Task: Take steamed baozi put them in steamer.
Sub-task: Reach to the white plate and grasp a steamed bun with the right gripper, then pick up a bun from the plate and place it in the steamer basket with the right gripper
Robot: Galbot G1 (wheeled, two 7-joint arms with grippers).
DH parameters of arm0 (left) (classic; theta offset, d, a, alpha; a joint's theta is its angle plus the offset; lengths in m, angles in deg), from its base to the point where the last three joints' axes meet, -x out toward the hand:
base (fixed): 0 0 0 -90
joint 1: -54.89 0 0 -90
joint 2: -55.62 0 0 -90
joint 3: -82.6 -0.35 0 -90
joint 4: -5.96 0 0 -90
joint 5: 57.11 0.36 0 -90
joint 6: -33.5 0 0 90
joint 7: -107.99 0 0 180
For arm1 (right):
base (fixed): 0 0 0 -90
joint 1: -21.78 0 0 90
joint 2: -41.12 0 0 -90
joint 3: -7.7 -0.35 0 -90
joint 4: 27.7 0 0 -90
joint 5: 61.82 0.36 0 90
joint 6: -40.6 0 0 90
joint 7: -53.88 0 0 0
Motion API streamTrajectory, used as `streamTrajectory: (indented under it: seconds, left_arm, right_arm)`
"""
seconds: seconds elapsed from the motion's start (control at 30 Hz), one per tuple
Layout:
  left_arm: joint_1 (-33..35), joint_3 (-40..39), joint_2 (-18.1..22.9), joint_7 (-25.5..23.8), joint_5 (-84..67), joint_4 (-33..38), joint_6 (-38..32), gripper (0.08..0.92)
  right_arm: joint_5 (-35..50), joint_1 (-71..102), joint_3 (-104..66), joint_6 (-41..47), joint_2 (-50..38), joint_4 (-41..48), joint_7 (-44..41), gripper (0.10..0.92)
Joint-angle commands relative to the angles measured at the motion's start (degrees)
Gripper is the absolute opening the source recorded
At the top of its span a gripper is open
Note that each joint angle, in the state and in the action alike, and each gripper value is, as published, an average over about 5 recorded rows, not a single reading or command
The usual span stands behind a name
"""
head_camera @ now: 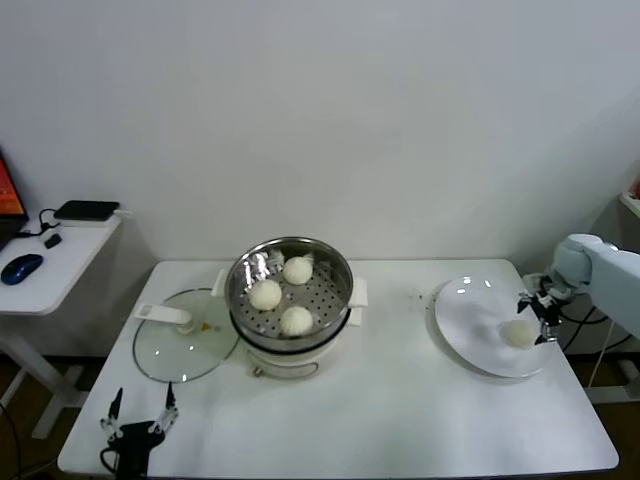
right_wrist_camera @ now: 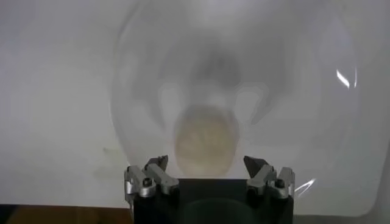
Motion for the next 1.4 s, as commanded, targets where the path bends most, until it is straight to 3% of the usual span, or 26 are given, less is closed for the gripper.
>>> streamTrajectory:
  seconds: [0.03,0.4,0.6,0.73,0.87,1.1,1.4]
  left_arm:
    - [0.0,-0.1,0.9,0.1,0.2,0.0,0.0,0.823]
    - [-0.4,0.1,1.0,0.1,0.2,0.2,0.4,0.823]
    - [-0.4,-0.1,1.1,0.1,0.1,0.3,0.4,0.823]
    - [-0.4,-0.3,1.2,0.1,0.2,0.6,0.4,0.823]
    - [-0.3,-0.3,1.2,0.1,0.2,0.9,0.5,0.823]
    - [-0.5,-0.6,1.2,0.1,0.0,1.1,0.5,0.823]
    - [-1.0,-1.1,0.9,0.3,-0.2,1.7,1.2,0.823]
  right_arm:
    - [-2.1,4.1,-5.5,-0.4,1.4,4.0,0.2,0.823]
    - [-2.5,4.6,-6.0,-0.5,1.8,3.8,-0.4,0.803]
    - [-2.5,3.9,-5.6,-0.3,1.6,2.6,-0.5,0.675]
    - [-1.0,1.1,-2.9,0.4,0.9,0.6,-0.3,0.632]
    - [4.7,-7.5,6.0,2.2,-1.0,-5.0,-0.2,0.615]
    - [23.5,-29.7,26.6,11.1,-0.5,-18.7,2.0,0.611]
    - [41.4,-42.7,31.2,23.7,4.1,-35.1,9.1,0.611]
